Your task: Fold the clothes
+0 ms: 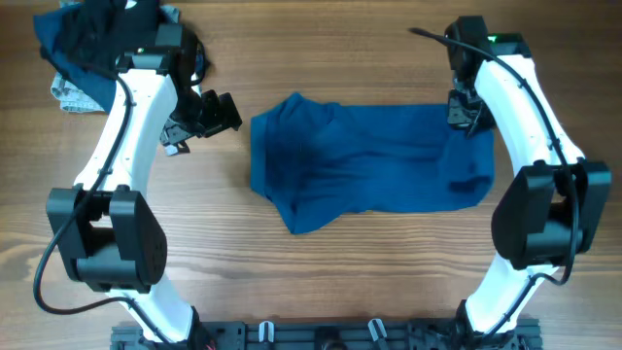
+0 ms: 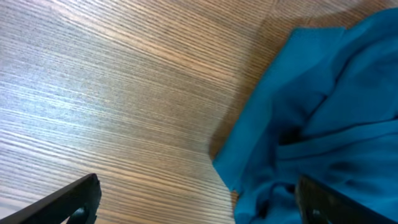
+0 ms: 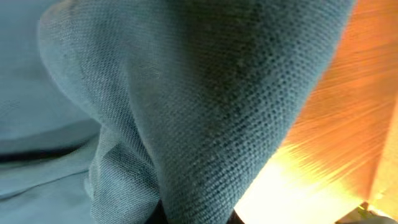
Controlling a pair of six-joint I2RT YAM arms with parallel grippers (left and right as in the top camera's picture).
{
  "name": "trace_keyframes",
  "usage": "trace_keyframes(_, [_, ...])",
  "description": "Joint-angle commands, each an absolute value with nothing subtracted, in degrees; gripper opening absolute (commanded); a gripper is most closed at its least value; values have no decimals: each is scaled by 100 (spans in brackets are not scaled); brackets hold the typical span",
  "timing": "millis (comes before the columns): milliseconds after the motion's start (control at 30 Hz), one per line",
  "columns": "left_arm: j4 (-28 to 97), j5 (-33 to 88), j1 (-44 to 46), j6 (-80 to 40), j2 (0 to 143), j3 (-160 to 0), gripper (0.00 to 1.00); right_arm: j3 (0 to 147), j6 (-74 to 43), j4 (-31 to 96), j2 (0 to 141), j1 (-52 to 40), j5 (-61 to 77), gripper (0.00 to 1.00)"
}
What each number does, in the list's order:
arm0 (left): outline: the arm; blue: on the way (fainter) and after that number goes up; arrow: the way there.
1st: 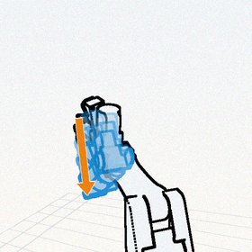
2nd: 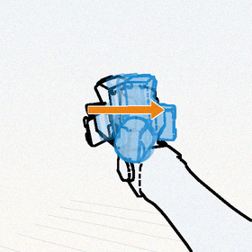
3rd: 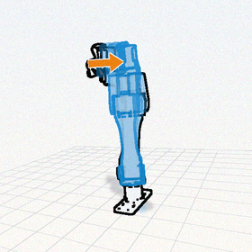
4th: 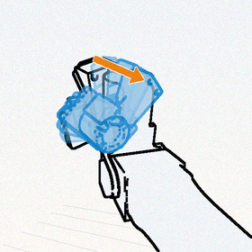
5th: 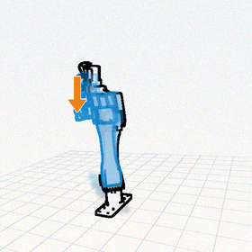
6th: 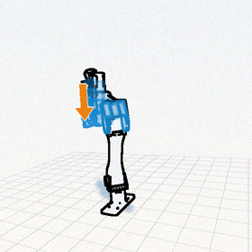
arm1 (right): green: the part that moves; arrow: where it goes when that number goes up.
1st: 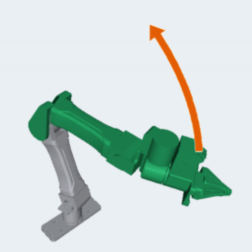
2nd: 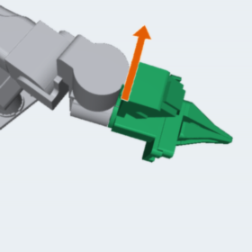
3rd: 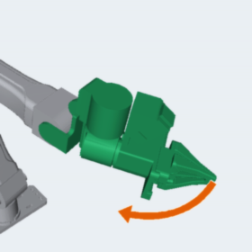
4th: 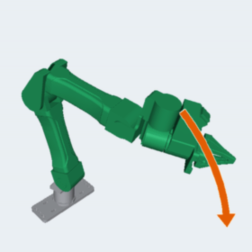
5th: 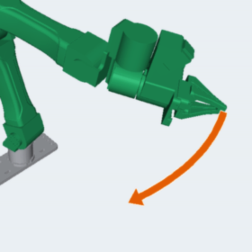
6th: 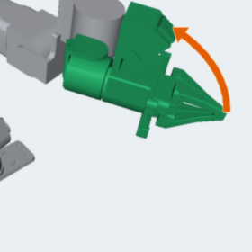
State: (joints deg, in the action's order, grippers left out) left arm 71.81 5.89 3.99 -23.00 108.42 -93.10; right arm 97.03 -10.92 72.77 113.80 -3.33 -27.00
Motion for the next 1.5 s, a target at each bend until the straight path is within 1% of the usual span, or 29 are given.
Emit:
trace_keyframes(0, [7196, 659, 353, -2270, 10768, -9288, 100, 9666, -1194, 7244, 11306, 67, -3168, 5])
trace_keyframes(200, [7175, 659, 353, -2270, 10768, -9288, 100, 9662, -539, 6949, 11306, 252, -2558, 4])
trace_keyframes(533, [7177, 659, 353, -2270, 10768, -9288, 100, 9483, -633, 6816, 11347, 248, -2609, 4])
trace_keyframes(733, [7177, 659, 353, -2270, 10768, -9288, 100, 9146, -976, 6650, 11347, 185, -3022, 4])
trace_keyframes(1033, [7181, 659, 353, -2270, 10768, -9288, 100, 9144, -1050, 6587, 11406, -506, -3208, 4])
trace_keyframes(1200, [7179, 659, 353, -2270, 10768, -9288, 100, 8796, -1074, 6320, 11504, -904, -2779, 5])
trace_keyframes(1267, [7179, 659, 353, -2270, 10768, -9288, 100, 8549, -1072, 6095, 11504, -1072, -2344, 6])
trace_keyframes(1333, [7179, 659, 353, -2270, 10768, -9288, 100, 8348, -1092, 5918, 11504, -1227, -1900, 9])
trace_keyframes(1367, [7179, 659, 353, -2270, 10768, -9288, 100, 8208, -1144, 5763, 11504, -1341, -1590, 12])
trace_keyframes(1400, [7179, 659, 353, -2270, 10768, -9288, 100, 8134, -1223, 5688, 11504, -1446, -1387, 18])
trace_keyframes(1433, [7179, 659, 353, -2270, 10768, -9288, 100, 8088, -1221, 5634, 11504, -1557, -1160, 27])
trace_keyframes(1467, [7179, 659, 353, -2270, 10768, -9288, 100, 8088, -1227, 5607, 11504, -1621, -1028, 44])
